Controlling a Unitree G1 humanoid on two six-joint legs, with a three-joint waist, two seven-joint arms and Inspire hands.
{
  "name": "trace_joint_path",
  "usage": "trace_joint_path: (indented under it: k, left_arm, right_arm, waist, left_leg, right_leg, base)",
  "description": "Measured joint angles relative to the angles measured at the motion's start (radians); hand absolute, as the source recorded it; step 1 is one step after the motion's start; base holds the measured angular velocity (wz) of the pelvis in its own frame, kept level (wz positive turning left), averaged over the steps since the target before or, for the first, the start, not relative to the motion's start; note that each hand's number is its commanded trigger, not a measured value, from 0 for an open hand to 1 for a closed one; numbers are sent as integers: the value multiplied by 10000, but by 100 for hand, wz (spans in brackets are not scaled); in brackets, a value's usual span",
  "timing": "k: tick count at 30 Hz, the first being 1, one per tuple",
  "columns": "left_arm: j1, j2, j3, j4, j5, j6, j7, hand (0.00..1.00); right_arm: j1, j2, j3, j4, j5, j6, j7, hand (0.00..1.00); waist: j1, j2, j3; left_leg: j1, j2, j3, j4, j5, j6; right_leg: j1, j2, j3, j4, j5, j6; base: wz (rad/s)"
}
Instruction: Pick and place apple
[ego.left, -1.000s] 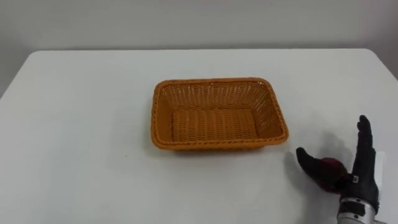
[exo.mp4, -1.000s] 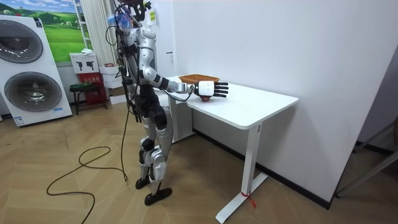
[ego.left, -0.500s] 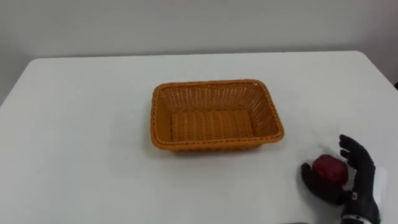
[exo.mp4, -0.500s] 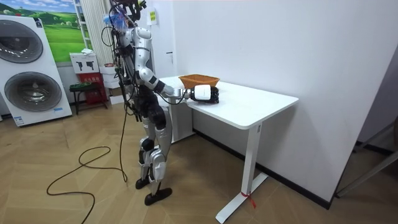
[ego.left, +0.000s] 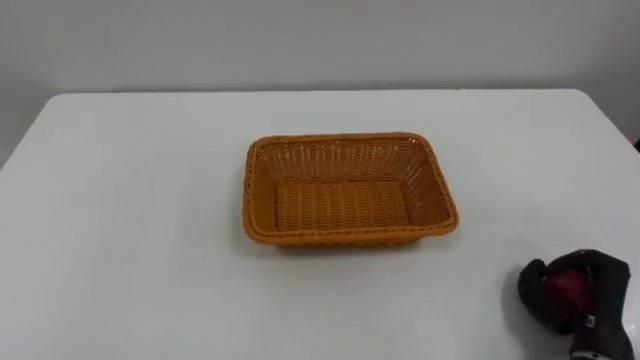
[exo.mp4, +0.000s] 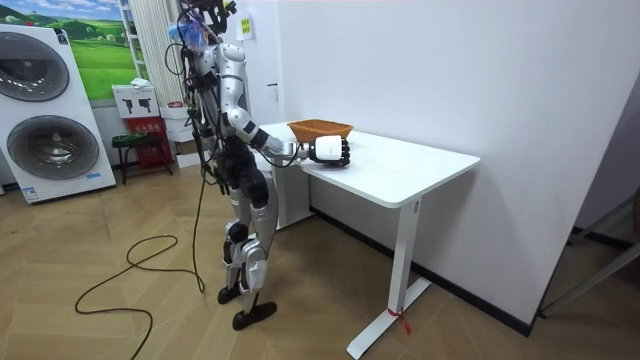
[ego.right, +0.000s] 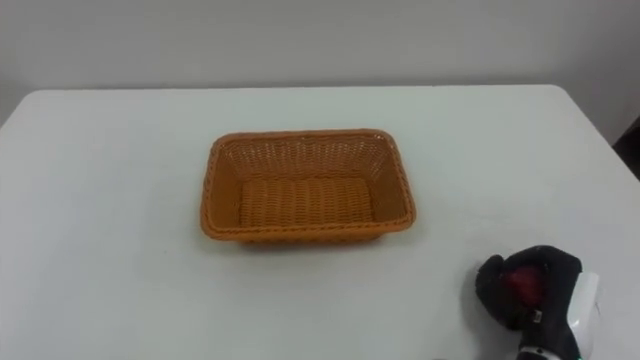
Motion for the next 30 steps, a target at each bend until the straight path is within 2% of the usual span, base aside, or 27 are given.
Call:
trace_joint_path:
  k: [2, 6, 10, 14, 16, 20, 24, 30]
  left_arm:
    - [-25, 0, 0, 140, 2, -15, 1, 0]
    - [-47, 28, 11, 258, 4, -14, 2, 0]
    - [-45, 27, 6, 304, 31, 5, -18, 0]
    - [-83, 24, 5, 314, 122, 3, -86, 0]
    - [-71, 47, -1, 330, 109, -4, -118, 0]
    - [-68, 97, 10, 342, 109, -43, -208, 0]
    - [-31, 95, 10, 344, 110, -38, -374, 0]
    - [-199, 113, -229, 505, 84, -32, -555, 0]
  right_arm:
    - [-21, 17, -46, -90, 3, 58, -1, 100]
    - [-112, 189, -94, -588, -9, 521, -83, 100]
    - [-48, 329, -87, -1339, 121, 922, -69, 100]
    - [-86, 468, 114, -2023, 170, 962, 22, 100]
    - [-87, 453, 295, -2997, 440, 963, 25, 100]
    - [-128, 326, 329, -4242, 572, 909, 5, 100]
    - [-197, 297, 337, -4497, 551, 938, 16, 100]
    - [-329, 272, 704, -4964, 111, 985, 542, 100]
  waist:
    - [55, 0, 1]
    - [73, 4, 5]
    - [75, 47, 72]
    - [102, 127, 140]
    - [136, 161, 160]
    - [291, 144, 134]
    - [367, 102, 114]
    - [496, 108, 116]
  left_leg:
    - [20, 0, 15, -22, 0, 0]
    - [-21, -13, -14, -67, 0, -1]
    - [-36, -15, -9, -46, 3, 1]
    - [-73, -15, -7, -59, 3, 2]
    - [-170, -19, 17, -74, 4, 4]
    - [-389, -72, -40, 5, 11, -1]
    - [-400, -76, -157, 14, 14, -3]
    - [-398, -22, -264, -13, 17, -5]
  right_leg:
    - [-1, 3, 13, -4, 0, 0]
    - [-8, 4, 9, -9, 0, 0]
    - [-8, 4, 23, -10, -1, 1]
    - [-51, -2, 30, 0, -1, 1]
    - [-148, -3, 28, 29, -1, 1]
    - [-311, -3, -40, 9, -1, 1]
    - [-320, -14, -243, 5, -1, 1]
    - [-375, -6, -244, -10, 0, 1]
  base:
    - [-4]
    - [0]
    - [0]
    - [0]
    - [0]
    - [4]
    - [10]
    - [2]
